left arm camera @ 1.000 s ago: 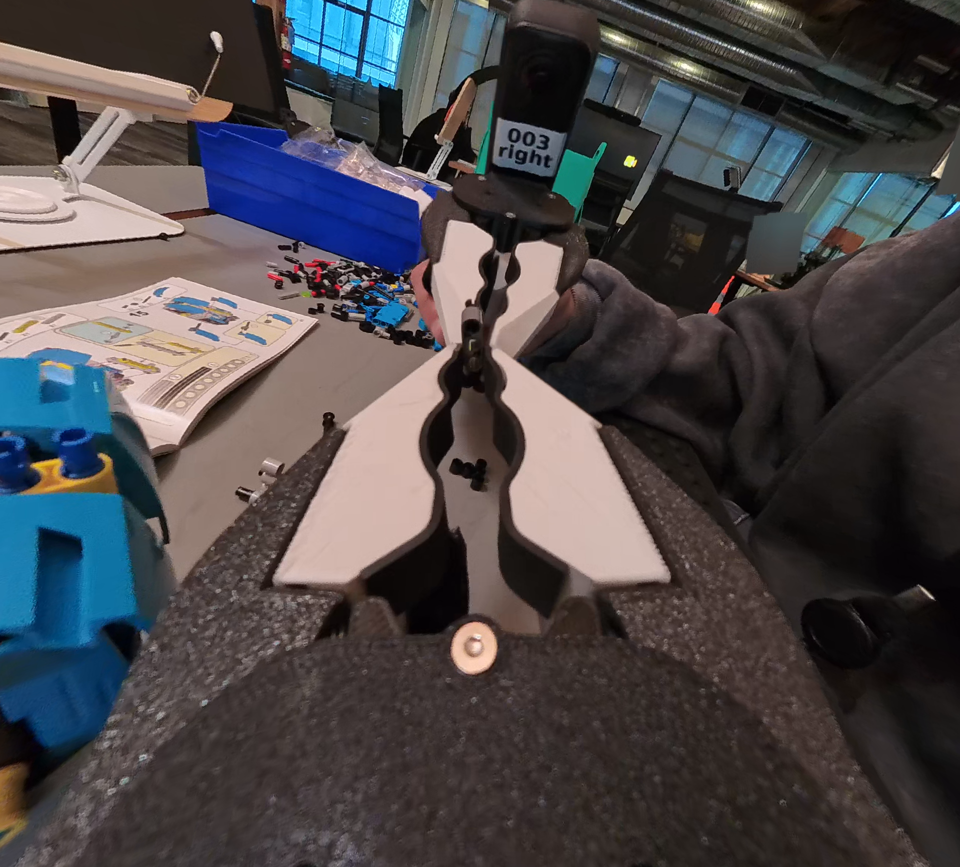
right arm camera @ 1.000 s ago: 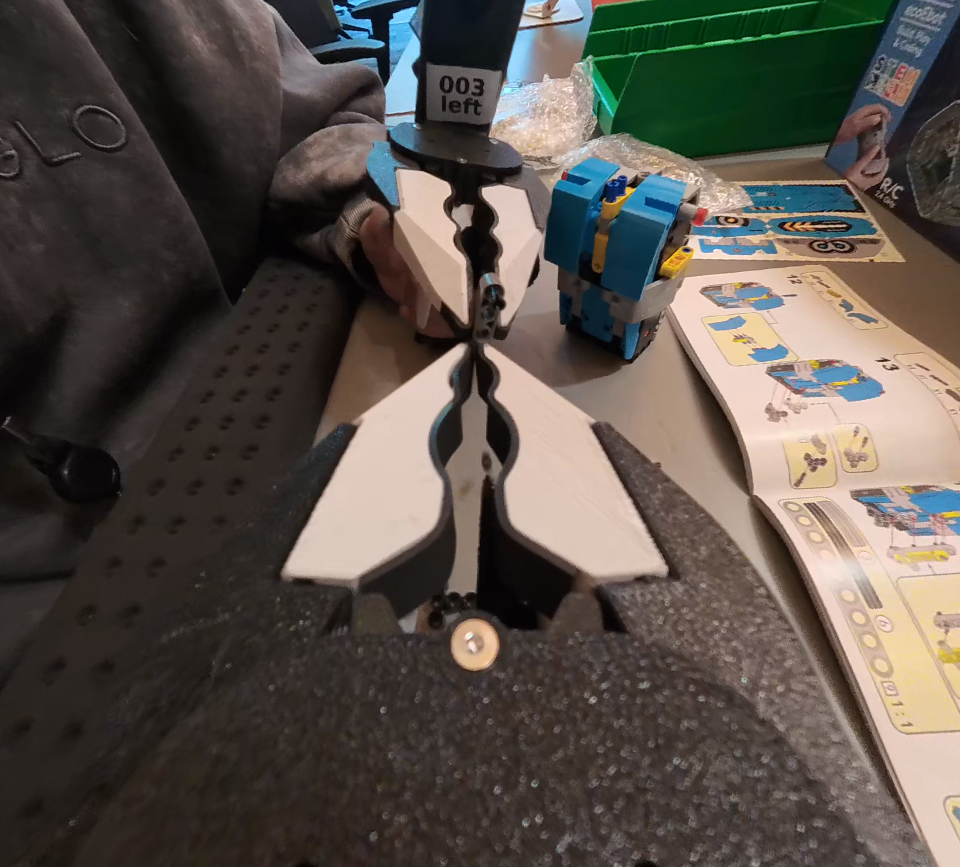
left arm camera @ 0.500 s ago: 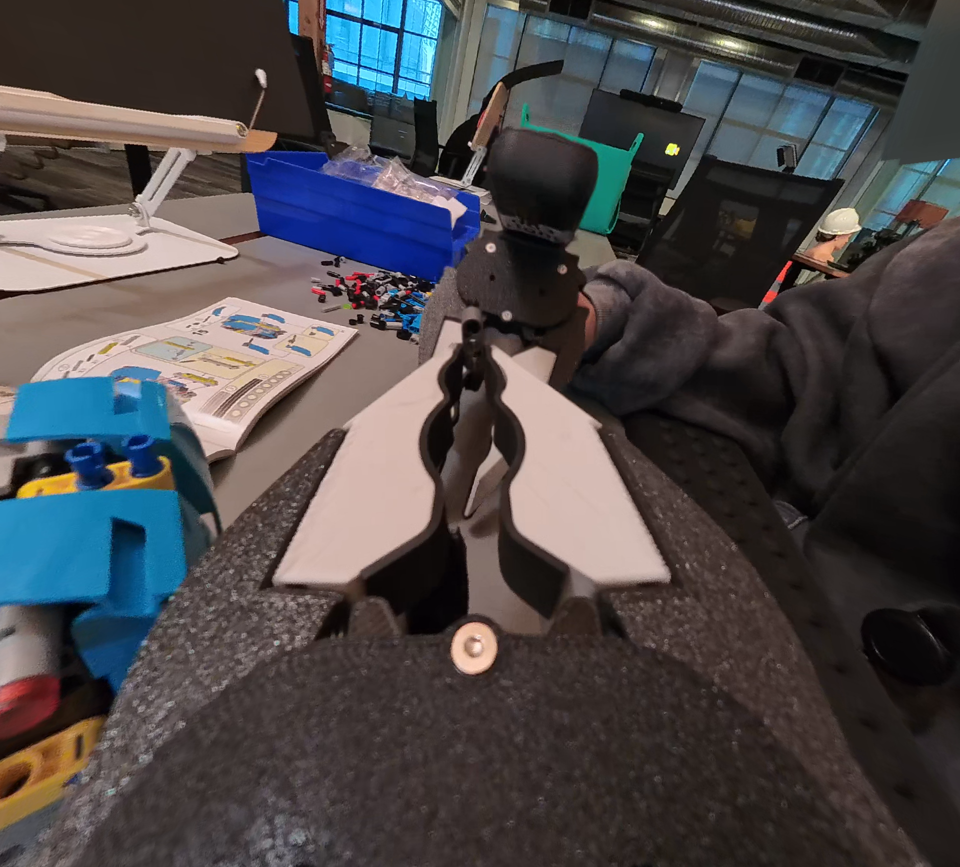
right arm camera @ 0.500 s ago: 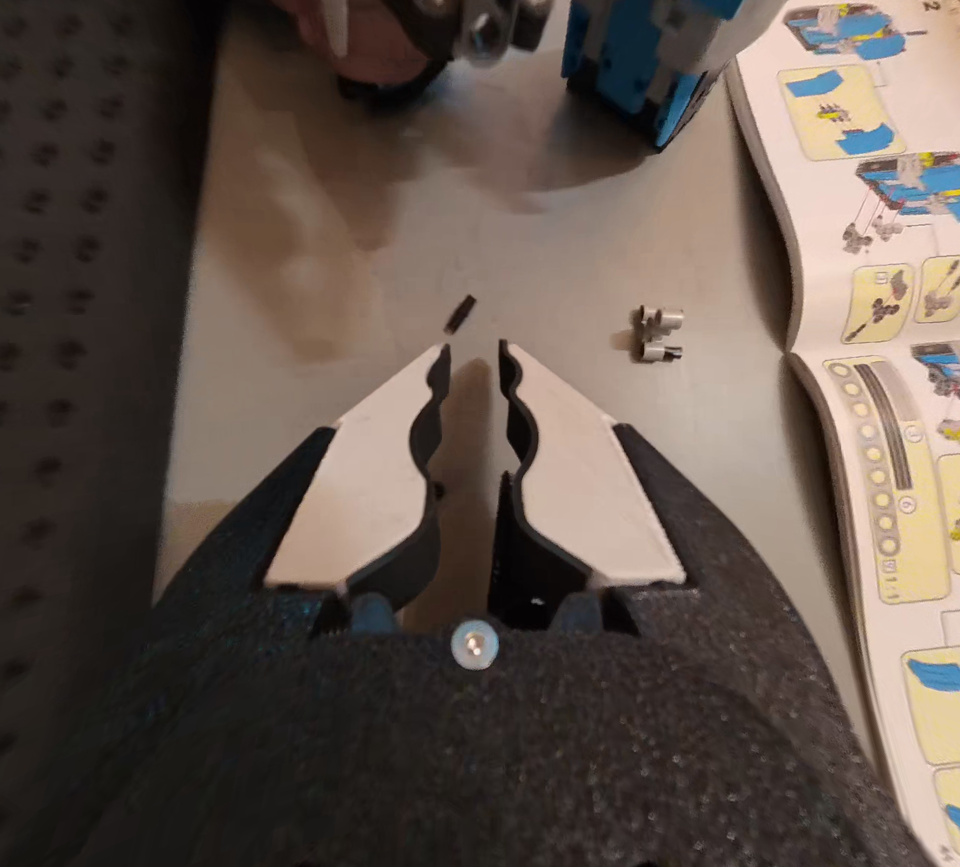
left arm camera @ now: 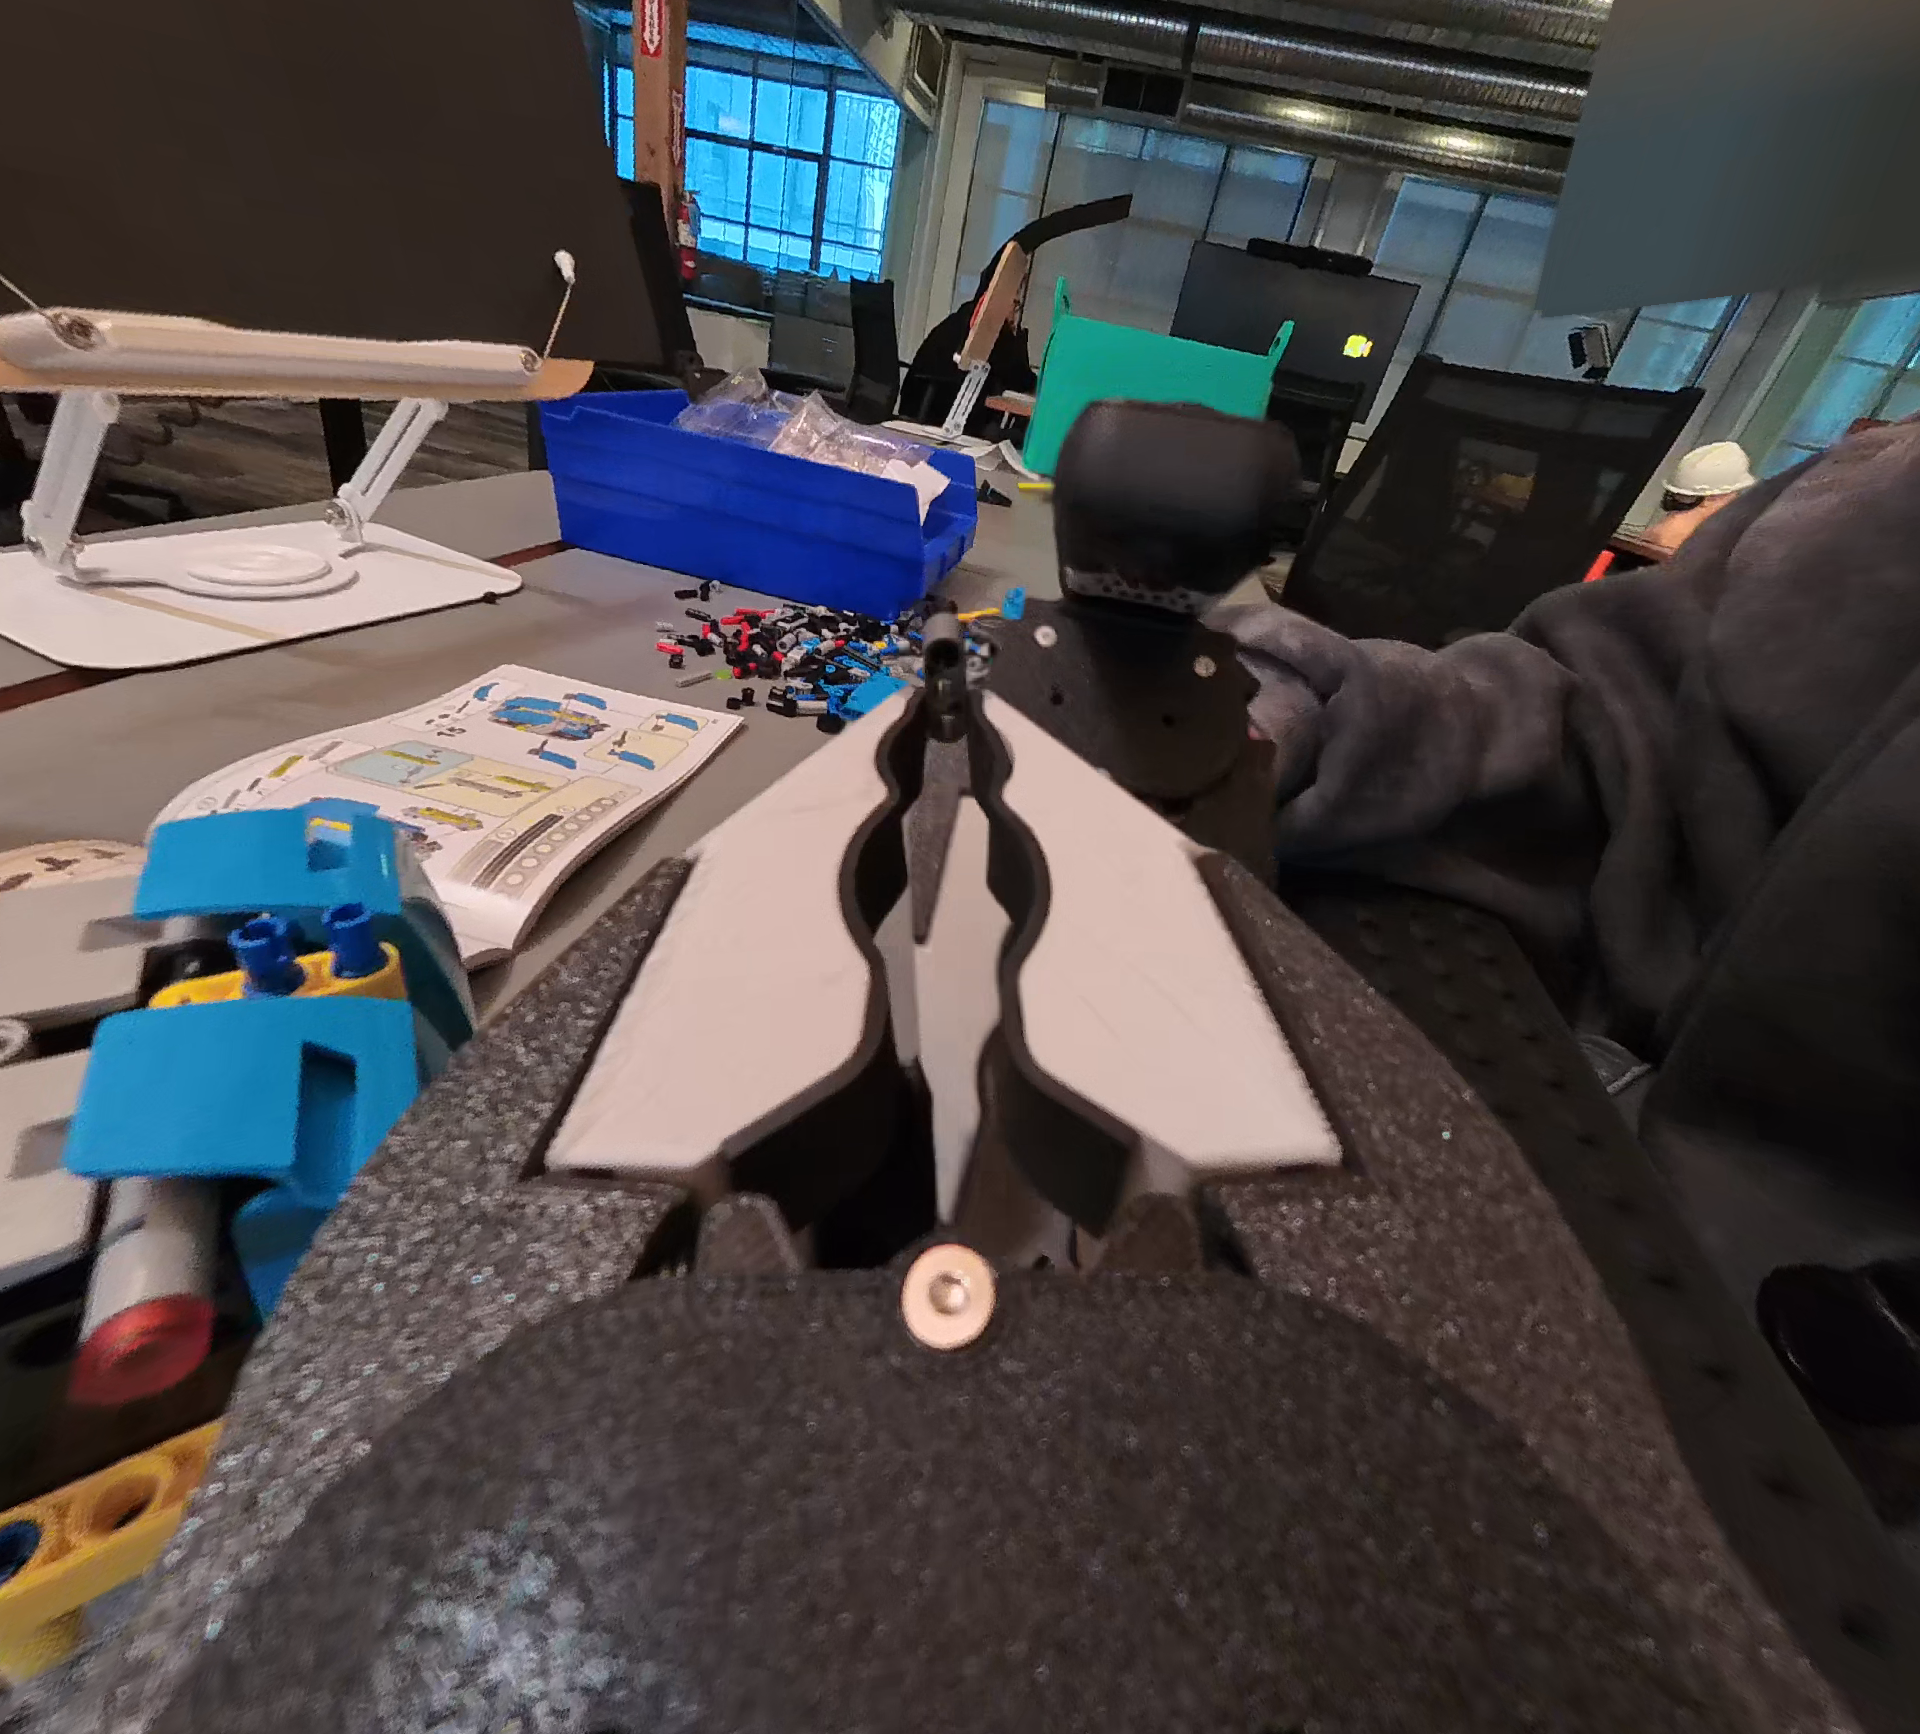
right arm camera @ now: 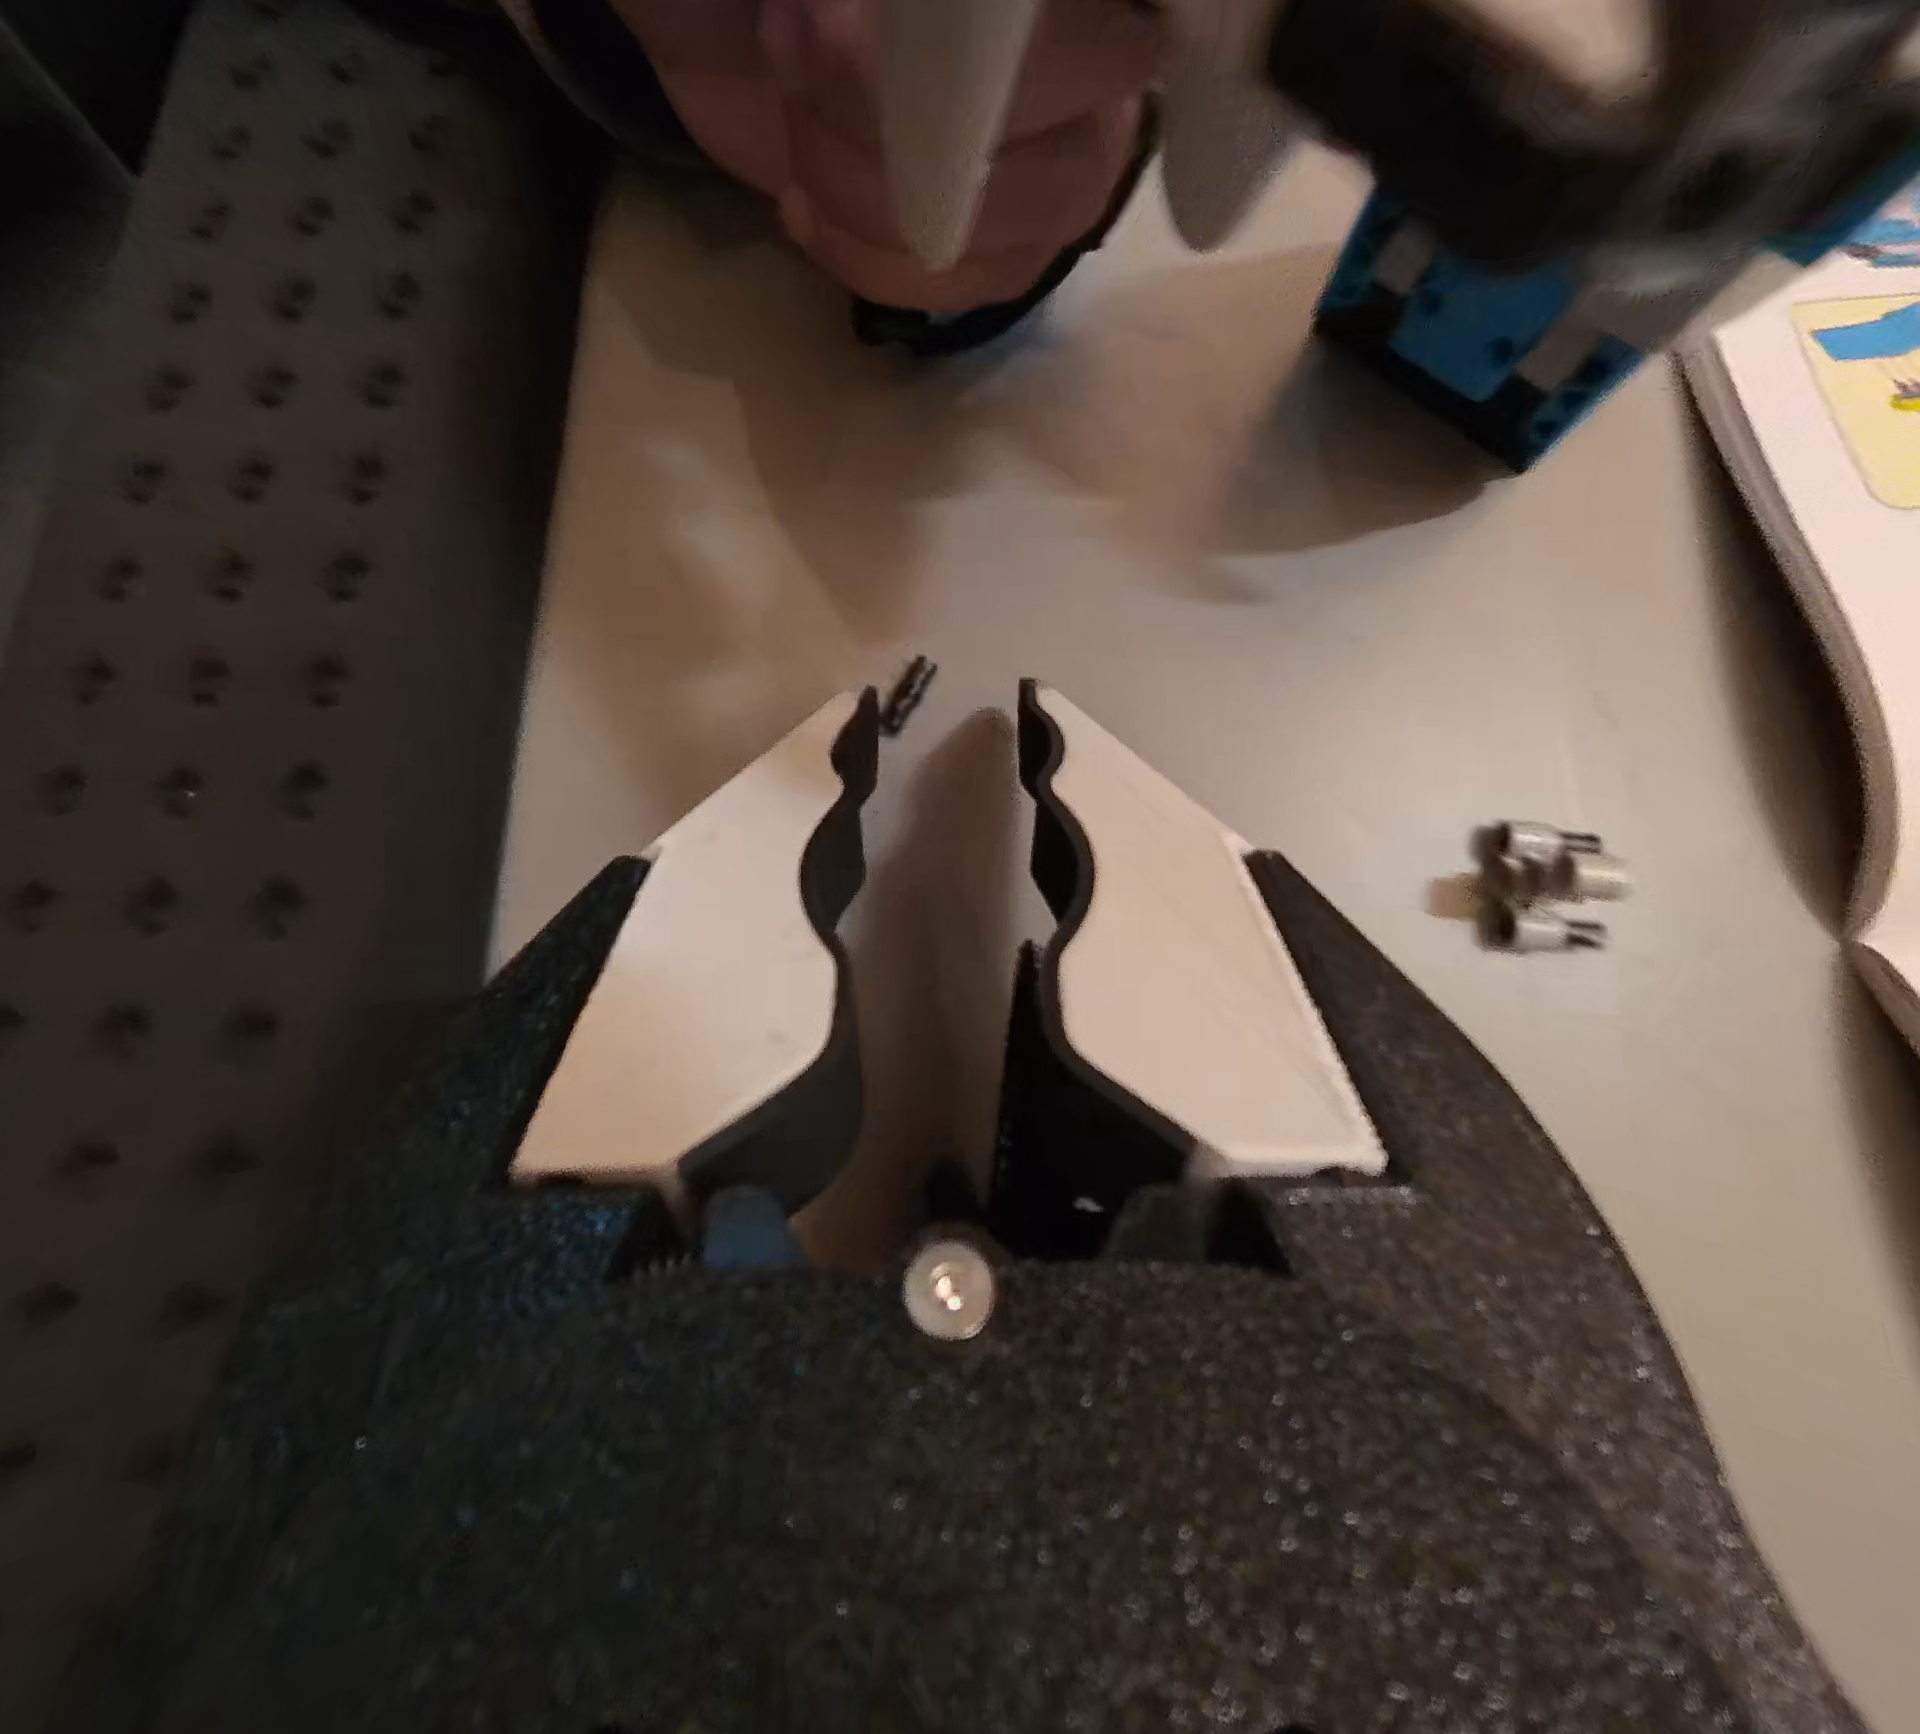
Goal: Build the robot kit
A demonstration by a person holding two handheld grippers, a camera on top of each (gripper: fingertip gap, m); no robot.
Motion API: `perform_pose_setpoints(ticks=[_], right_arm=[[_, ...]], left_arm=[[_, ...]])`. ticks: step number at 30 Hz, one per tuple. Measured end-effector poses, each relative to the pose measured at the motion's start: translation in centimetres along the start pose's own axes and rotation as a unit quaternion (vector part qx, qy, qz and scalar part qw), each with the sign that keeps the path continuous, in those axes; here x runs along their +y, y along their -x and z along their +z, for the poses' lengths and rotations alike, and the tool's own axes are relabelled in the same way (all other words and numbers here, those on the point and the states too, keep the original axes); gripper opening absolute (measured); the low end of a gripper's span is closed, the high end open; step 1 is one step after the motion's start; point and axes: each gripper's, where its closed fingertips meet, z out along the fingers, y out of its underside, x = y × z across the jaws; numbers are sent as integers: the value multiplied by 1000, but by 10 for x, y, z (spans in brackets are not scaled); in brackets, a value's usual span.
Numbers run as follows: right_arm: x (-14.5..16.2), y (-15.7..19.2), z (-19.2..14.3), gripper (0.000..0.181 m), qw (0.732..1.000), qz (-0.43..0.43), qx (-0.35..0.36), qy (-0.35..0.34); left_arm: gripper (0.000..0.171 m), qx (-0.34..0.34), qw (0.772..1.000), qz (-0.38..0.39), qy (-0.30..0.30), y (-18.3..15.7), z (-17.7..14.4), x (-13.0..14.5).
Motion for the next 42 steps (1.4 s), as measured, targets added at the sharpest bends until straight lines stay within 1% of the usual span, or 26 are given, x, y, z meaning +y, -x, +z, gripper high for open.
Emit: perform_pose_setpoints(ticks=[3,5,10,14,17,19,21,23,24,25,27,29,31,34,38,42], right_arm=[[6,10,10,25,1000,-14,1,27],[4,10,11,18,999,-30,13,30],[4,17,12,5,999,-36,-6,30],[5,18,11,4,999,-13,-24,28],[9,19,3,4,998,-21,-36,37],[-2,11,-20,4,999,-1,-44,-14],[-23,-2,-60,4,994,14,-38,-100],[-46,-13,-100,4,978,30,-34,-203],[-52,-18,-113,3,970,39,-30,-239],[-54,-24,-117,3,966,46,-20,-254],[-51,-30,-106,4,971,51,6,-235],[-51,-26,-92,4,974,52,8,-220],[-52,-26,-85,4,977,47,18,-209],[-56,-24,-88,4,972,58,2,-226],[-54,-31,-96,4,969,69,9,-236],[-62,-28,-106,4,960,75,-10,-270]], left_arm=[[7,-3,1000,13,-1,0,-1,-1],[7,0,1000,13,2,-1,-1,0],[7,2,1000,6,5,0,0,2],[7,7,1000,-2,11,-1,1,4],[7,4,1000,1,10,0,1,4],[7,-1,1000,2,11,1,1,4],[7,-11,1000,0,21,4,2,8],[7,-17,999,-4,30,6,3,11],[7,-16,999,-5,31,6,3,12],[7,-16,999,-3,30,5,3,12],[7,-14,999,2,30,4,4,11],[7,-14,999,7,32,3,4,12],[7,-10,999,7,35,1,5,13],[7,-17,999,19,32,2,4,11],[7,-25,999,17,10,6,0,3],[7,-16,1000,14,23,3,3,8]])
